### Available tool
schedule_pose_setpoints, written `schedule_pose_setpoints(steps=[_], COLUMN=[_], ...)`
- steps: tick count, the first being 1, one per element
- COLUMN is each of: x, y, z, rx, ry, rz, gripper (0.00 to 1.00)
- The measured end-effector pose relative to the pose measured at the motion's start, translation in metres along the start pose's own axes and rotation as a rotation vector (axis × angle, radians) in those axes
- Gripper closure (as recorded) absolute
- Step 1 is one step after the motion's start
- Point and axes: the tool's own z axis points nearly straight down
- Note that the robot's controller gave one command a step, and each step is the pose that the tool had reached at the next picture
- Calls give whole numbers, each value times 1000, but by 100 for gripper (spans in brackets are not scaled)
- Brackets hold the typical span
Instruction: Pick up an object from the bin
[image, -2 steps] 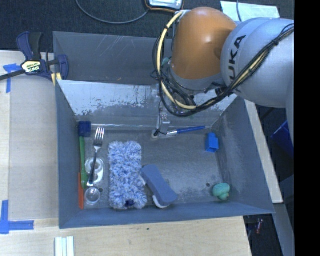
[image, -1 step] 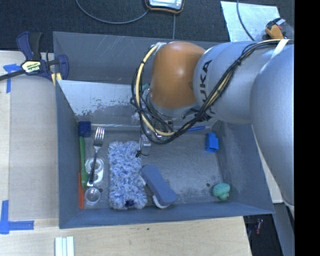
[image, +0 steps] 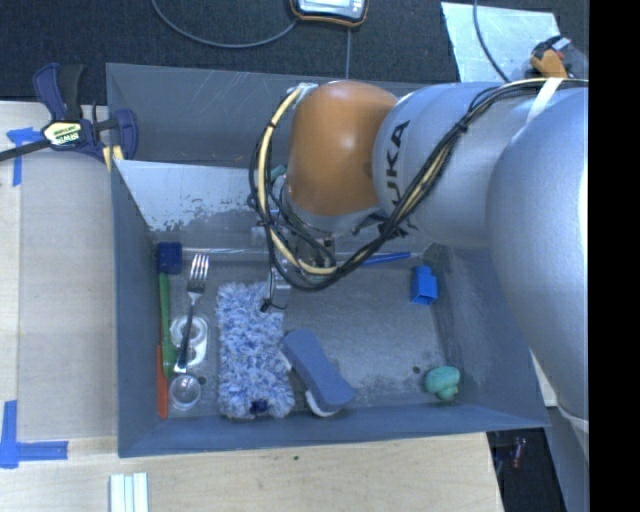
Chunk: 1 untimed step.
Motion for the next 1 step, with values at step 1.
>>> schedule_pose_setpoints(steps=[1], x=[33], y=[-18], z=[40], rx=[0], ry=[3], rz=[15], gripper=[100])
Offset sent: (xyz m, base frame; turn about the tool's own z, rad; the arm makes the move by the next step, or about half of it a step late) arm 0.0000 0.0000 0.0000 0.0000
